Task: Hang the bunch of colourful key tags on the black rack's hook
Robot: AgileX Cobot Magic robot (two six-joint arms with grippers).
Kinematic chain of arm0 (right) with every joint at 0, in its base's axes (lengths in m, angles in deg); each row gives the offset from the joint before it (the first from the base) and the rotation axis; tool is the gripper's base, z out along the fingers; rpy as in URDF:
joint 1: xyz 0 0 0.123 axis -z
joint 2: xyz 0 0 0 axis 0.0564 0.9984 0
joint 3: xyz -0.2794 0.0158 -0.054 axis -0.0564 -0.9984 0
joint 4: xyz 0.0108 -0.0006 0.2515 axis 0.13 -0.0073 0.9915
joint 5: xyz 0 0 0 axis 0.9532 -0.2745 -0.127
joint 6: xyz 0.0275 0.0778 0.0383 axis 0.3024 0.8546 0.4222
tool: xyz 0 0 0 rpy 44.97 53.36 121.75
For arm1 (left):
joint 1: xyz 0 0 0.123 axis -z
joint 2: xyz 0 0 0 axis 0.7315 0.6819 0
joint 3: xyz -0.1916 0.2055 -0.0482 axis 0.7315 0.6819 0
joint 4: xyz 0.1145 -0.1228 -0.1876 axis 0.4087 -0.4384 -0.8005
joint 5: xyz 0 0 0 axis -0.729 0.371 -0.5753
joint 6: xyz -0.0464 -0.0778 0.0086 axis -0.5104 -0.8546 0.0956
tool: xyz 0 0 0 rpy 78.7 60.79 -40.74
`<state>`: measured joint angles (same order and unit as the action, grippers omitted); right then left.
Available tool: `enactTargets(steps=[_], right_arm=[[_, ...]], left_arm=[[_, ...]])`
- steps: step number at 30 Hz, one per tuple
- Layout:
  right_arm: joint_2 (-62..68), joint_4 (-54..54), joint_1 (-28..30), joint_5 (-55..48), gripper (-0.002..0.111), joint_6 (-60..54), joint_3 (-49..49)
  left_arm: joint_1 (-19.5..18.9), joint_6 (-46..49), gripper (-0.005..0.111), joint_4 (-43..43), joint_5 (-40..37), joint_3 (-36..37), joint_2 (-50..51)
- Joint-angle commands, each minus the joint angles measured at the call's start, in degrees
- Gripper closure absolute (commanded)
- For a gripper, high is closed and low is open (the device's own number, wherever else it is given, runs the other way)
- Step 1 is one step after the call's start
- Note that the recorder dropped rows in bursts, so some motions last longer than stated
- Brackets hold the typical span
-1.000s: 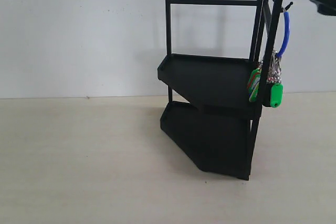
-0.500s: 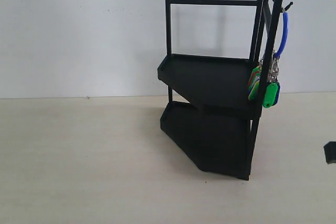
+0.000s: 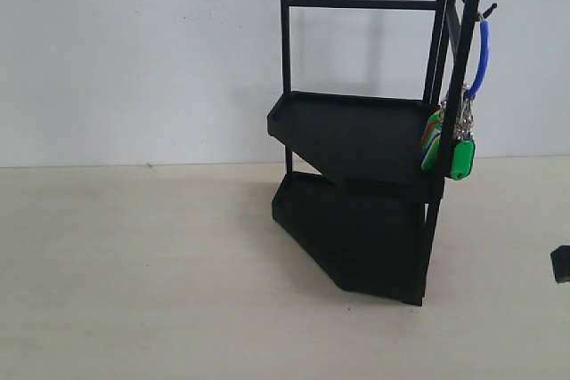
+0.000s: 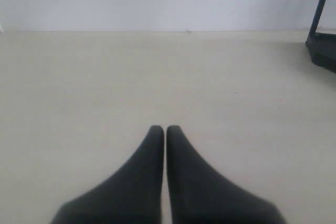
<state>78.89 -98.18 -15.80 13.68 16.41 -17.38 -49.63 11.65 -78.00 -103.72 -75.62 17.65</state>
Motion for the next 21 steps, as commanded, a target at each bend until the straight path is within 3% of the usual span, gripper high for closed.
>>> enactTargets(steps=[1, 6, 11, 16, 21], right_arm=[[-3.5, -0.6, 0.1, 4.8, 0.109, -0.3, -0.3], [-14.3, -0.9, 0.1, 24.0, 0.109, -0.3, -4.4], [-30.2, -3.0, 1.2, 45.6, 0.109, -0.9, -18.9], [-50.0, -3.0, 3.5, 50.1, 0.109, -0.1, -30.5], [-60.2, -3.0, 3.5, 48.2, 0.109, -0.1, -32.7]], left_arm=[[-0.1, -0.6, 0.102, -0.4, 0.9, -0.1, -0.1], [-0.1, -0.6, 0.102, -0.4, 0.9, -0.1, -0.1], [-0.1, -0.6, 0.102, -0.4, 0.9, -0.1, -0.1], [-0.1, -0.6, 0.102, -0.4, 0.9, -0.1, -0.1], [-0.1, -0.6, 0.102, -0.4, 0.9, -0.1, -0.1]])
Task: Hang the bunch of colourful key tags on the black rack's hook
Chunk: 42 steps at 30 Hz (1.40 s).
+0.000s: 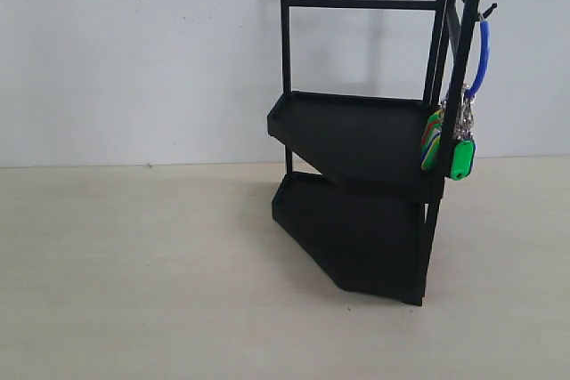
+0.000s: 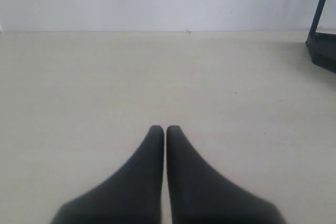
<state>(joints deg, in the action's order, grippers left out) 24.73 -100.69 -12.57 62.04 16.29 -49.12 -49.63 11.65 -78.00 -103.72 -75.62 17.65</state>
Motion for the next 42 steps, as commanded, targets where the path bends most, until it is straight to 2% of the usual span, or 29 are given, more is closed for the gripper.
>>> enactTargets(steps=[1, 5, 9, 19, 27, 36, 42], right_arm=[[-6.0, -0.5, 0.3, -0.6, 0.109, 0.0, -1.0], [-6.0, -0.3, 0.3, -0.8, 0.109, -1.6, -1.0], [-6.0, 4.7, 0.3, -0.8, 0.109, -7.7, -1.0], [-6.0, 27.2, 0.3, -0.8, 0.109, -32.5, -1.0], [-6.0, 27.5, 0.3, -2.0, 0.109, -33.1, -1.0], [-6.0, 27.5, 0.3, -16.3, 0.109, -35.3, -1.0], [-6.0, 27.3, 2.5, -20.3, 0.109, -41.4, -1.0]], left_arm=[[-0.1, -0.6, 0.102, -0.4, 0.9, -0.1, -0.1], [-0.1, -0.6, 0.102, -0.4, 0.9, -0.1, -0.1], [-0.1, -0.6, 0.102, -0.4, 0.9, -0.1, -0.1], [-0.1, -0.6, 0.102, -0.4, 0.9, -0.1, -0.1], [-0.1, -0.6, 0.102, -0.4, 0.9, -0.1, -0.1], [-0.1, -0.6, 0.102, -0.4, 0.9, -0.1, -0.1], [-0.1, -0.6, 0.102, -0.4, 0.9, -0.1, -0.1]])
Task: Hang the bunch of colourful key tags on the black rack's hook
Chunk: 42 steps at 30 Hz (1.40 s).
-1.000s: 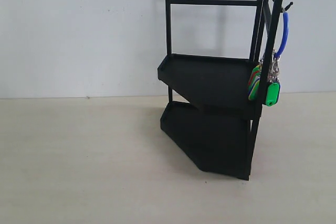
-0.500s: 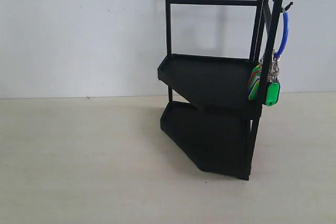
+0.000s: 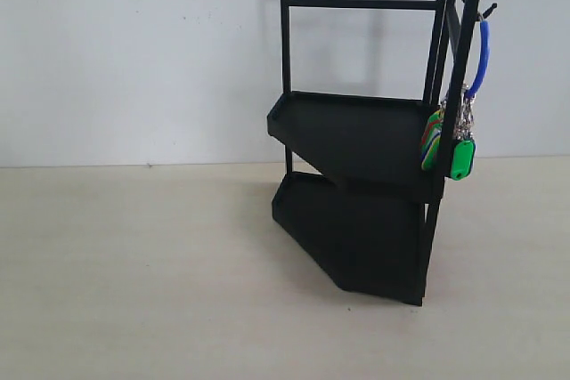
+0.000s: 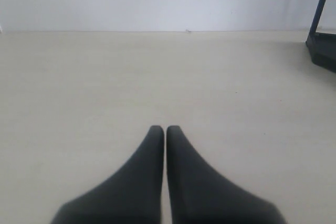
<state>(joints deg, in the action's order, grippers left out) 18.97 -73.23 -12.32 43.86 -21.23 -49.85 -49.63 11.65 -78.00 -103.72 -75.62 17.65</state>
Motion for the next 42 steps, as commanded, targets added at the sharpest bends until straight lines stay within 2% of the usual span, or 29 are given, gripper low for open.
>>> enactTargets(steps=[1, 8, 12, 19, 42], right_arm=[[-0.3, -0.2, 4.3, -3.1, 0.109, -3.9, -0.2], [-0.3, -0.2, 8.9, -4.4, 0.109, -3.3, -1.0], [-0.3, -0.2, 9.1, 9.1, 0.109, -0.5, -9.0], [-0.3, -0.2, 9.1, -0.2, 0.109, -0.4, -9.0], [-0.3, -0.2, 9.2, -0.2, 0.109, 0.0, -9.0]], left_arm=[[-0.1, -0.6, 0.102, -0.4, 0.9, -0.1, -0.1], [-0.1, -0.6, 0.102, -0.4, 0.9, -0.1, -0.1], [-0.1, -0.6, 0.102, -0.4, 0.9, -0.1, -0.1], [-0.1, -0.6, 0.102, -0.4, 0.9, -0.1, -0.1], [-0.1, -0.6, 0.102, -0.4, 0.9, -0.1, -0.1]])
